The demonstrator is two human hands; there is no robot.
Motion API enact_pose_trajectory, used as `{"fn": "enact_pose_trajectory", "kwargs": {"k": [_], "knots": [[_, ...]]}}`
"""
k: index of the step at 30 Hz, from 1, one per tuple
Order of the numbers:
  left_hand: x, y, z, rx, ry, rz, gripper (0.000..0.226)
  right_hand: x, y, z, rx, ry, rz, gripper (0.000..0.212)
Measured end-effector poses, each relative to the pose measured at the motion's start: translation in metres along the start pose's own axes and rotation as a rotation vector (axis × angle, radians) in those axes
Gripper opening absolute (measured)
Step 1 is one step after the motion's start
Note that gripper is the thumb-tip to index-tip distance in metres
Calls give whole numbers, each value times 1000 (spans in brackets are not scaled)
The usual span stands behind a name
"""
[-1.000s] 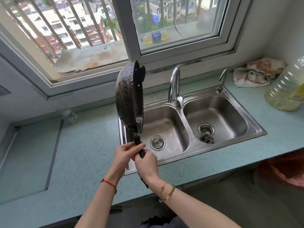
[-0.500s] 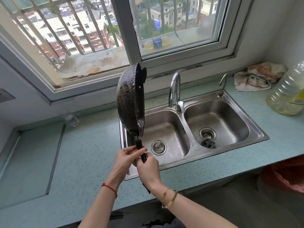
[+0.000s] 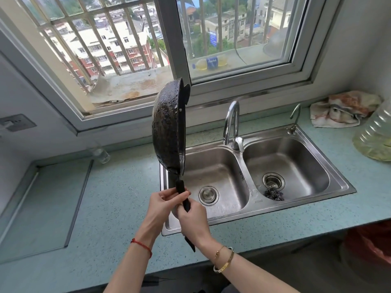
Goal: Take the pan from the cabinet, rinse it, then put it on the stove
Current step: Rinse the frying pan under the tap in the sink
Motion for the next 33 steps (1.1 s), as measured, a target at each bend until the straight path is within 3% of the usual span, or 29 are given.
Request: {"fn": "enact_pose_trajectory", "kwargs": {"k": [9,14,24,33], "knots": [[1,10,-1,31,15,-17,23,0,-6,-3,-180,3,-159,20],[4,17,-21,4,-26,8,25,4,-11,15,-170,41,-180,14],[21,36,-71,53,-162,59,19,11,-28,62,-64,143,-236,22],[42,20,-64,215,-128,219,26,19,-24,18,157,-117,-327,15]]}}
Point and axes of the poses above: each hand's wrist, its own x-axis away from the middle knuckle, its own y-axis out of the palm, z = x × y, the point moved 10 cm from there along -x, towards the middle knuckle, and after that the axes turned 3 degrees about -x, right-handed, at the moved point
